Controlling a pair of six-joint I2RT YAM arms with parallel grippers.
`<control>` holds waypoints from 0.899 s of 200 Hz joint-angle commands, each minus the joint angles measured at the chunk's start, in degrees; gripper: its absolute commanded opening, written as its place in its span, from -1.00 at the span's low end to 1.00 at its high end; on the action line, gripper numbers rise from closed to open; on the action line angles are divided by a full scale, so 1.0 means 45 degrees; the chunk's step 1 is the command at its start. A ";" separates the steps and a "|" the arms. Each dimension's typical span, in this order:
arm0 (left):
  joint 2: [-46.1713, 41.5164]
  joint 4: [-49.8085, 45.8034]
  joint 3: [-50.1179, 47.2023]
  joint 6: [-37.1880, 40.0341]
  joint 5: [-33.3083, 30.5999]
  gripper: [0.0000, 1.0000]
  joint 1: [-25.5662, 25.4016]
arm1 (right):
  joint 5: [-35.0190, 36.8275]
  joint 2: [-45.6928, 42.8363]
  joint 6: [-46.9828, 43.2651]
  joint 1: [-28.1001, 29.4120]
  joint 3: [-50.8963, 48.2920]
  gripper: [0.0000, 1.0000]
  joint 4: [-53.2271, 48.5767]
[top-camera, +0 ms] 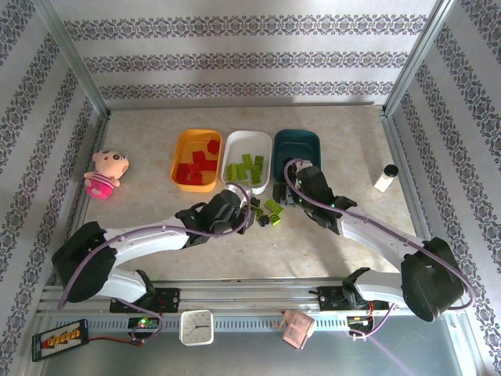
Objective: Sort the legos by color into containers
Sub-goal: Place the lego in the container.
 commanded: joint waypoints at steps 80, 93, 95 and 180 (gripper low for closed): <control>0.8540 -0.2595 1.1632 0.0749 0.3384 -0.44 0.1777 | 0.0978 -0.3629 0.0800 0.0795 -0.2342 0.40 -0.1316; 0.9590 -0.3169 1.3022 0.0601 0.3560 -0.42 0.1889 | 0.0897 -0.3432 0.0687 0.1031 -0.2298 0.40 -0.1304; 0.9716 -0.3262 1.3225 0.0586 0.3566 -0.41 0.1913 | 0.0895 -0.3389 0.0663 0.1081 -0.2301 0.40 -0.1309; 0.9314 -0.2938 1.4025 -0.0692 0.4046 0.67 0.2700 | 0.0328 -0.1085 -0.0896 0.2632 -0.1291 0.42 -0.0322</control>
